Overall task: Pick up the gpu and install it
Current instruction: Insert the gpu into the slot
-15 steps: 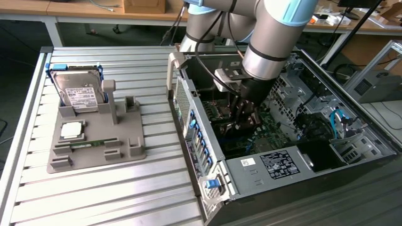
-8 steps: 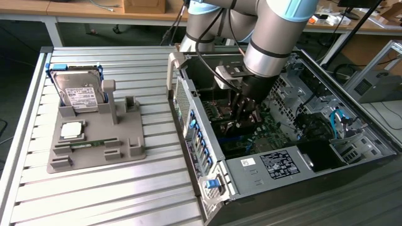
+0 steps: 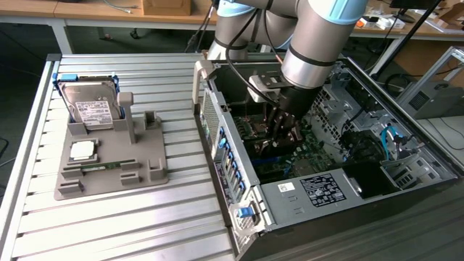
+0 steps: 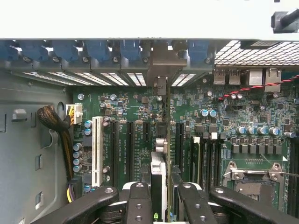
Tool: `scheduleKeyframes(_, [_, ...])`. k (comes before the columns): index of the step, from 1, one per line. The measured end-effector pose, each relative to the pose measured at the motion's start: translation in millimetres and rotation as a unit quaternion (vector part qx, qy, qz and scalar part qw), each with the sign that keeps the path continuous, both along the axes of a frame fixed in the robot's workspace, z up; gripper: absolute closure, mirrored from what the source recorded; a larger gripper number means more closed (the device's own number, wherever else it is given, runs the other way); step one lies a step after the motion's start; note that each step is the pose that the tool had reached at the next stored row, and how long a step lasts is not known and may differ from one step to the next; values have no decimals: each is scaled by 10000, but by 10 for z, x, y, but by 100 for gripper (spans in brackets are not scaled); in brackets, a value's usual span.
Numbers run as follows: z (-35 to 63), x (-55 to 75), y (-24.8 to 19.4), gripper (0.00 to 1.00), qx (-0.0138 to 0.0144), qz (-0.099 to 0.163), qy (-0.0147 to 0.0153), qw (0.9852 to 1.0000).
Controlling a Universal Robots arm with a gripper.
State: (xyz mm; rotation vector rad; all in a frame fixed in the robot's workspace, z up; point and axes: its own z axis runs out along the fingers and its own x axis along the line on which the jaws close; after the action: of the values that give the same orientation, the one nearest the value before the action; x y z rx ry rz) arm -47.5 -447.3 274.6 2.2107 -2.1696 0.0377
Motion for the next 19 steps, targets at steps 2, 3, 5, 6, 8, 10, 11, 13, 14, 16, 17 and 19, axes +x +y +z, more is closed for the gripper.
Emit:
scheduleKeyframes(2, [-1,0,0,73,6,0,0,10000])
scheduleKeyframes(3, [-1,1,0,73,6,0,0,10000])
scheduleKeyframes(5, [-1,1,0,73,6,0,0,10000])
scheduleKeyframes(6, [-1,0,0,73,5,0,0,10000])
scheduleKeyframes(8, [-1,0,0,73,4,-7,0,10000])
scheduleKeyframes(10, [-1,1,0,73,3,-21,0,10000])
scheduleKeyframes(11, [-2,7,0,73,3,-26,0,10000])
scheduleKeyframes(13, [-4,21,0,73,4,-32,0,10000])
scheduleKeyframes(14, [-4,23,0,73,4,-35,0,10000])
scheduleKeyframes(16, [-4,23,0,73,3,-44,0,10000])
scheduleKeyframes(17, [-5,23,0,73,3,-46,0,10000])
scheduleKeyframes(19, [-9,23,0,73,3,-50,0,10000])
